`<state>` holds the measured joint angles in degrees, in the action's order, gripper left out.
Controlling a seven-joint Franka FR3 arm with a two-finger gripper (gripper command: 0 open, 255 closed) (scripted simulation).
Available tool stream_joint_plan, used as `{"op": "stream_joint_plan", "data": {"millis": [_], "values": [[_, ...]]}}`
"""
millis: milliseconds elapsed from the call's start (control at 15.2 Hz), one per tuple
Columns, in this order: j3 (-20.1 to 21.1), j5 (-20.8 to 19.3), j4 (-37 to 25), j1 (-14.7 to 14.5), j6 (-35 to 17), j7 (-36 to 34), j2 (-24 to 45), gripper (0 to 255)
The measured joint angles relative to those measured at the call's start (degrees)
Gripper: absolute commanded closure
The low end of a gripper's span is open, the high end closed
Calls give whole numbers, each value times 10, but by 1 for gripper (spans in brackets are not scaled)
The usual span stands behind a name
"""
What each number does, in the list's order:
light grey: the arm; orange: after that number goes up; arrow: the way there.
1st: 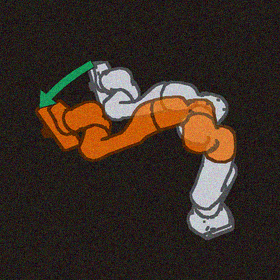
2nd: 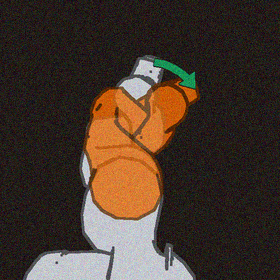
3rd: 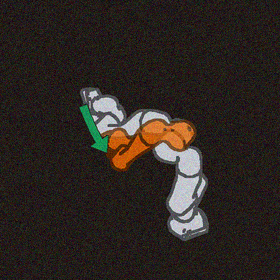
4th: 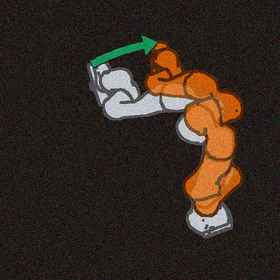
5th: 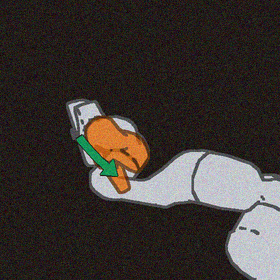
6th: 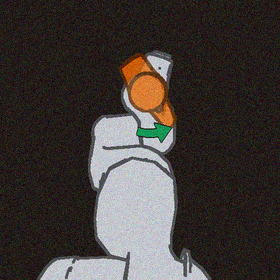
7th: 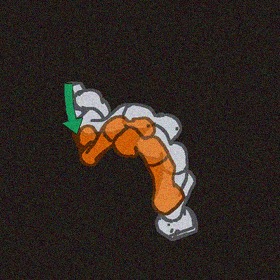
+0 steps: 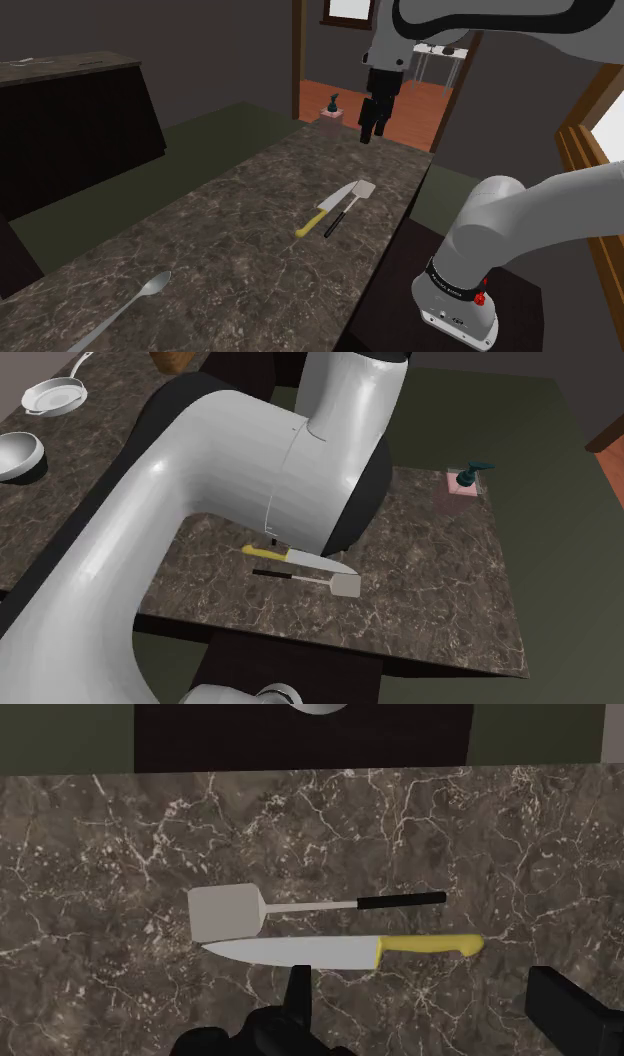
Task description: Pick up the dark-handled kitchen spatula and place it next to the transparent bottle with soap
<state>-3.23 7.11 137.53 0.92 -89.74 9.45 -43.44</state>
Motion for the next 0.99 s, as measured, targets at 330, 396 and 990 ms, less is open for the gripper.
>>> {"op": "stream_joint_plan", "data": {"millis": [330, 396, 990], "values": [[46, 26, 60, 44, -64, -146, -5, 0], [62, 35, 81, 59, -84, -195, -9, 0], [222, 124, 222, 184, -279, -647, 20, 0]]}}
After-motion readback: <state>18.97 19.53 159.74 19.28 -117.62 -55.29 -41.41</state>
